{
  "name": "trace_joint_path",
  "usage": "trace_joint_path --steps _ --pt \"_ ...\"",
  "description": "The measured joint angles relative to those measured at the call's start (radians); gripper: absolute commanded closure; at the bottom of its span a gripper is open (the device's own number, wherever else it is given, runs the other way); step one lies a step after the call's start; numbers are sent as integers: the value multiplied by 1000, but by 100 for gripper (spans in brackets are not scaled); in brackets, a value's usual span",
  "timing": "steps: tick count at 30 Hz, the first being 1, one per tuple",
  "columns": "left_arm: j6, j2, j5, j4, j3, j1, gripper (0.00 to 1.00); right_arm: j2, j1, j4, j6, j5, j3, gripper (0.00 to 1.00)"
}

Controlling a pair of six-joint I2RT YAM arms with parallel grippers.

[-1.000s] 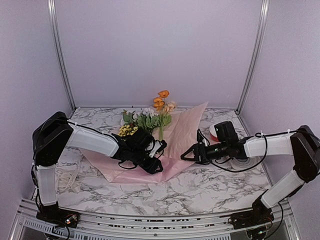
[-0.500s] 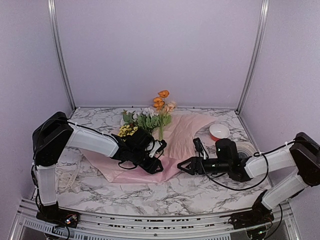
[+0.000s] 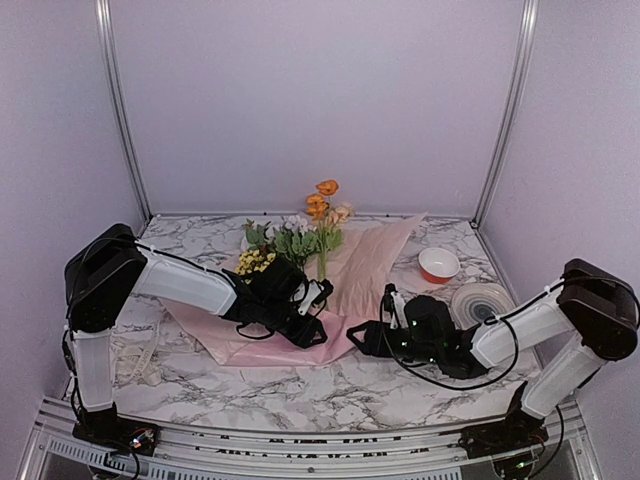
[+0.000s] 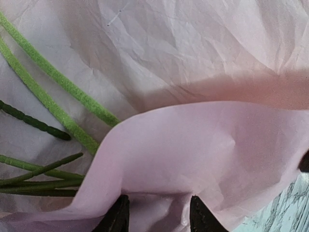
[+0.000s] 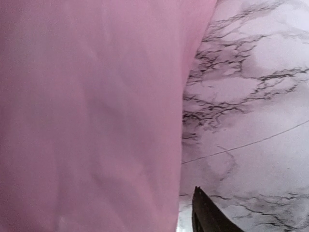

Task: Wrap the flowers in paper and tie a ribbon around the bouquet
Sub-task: Pick up the right corner of the flattened wrapping paper from the center of the board.

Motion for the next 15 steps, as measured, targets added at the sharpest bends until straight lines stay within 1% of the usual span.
trace_joint_path --steps 7,11,12,15 --pt "0 0 2 14 -5 0 56 -20 0 -111 35 127 3 84" --pt "0 0 5 19 -7 1 56 -21 0 -162 45 155 17 99" --pt "0 0 8 19 -7 2 56 -21 2 -174 45 158 22 100" --pt "0 0 12 19 -7 4 56 -29 6 -215 41 170 39 100"
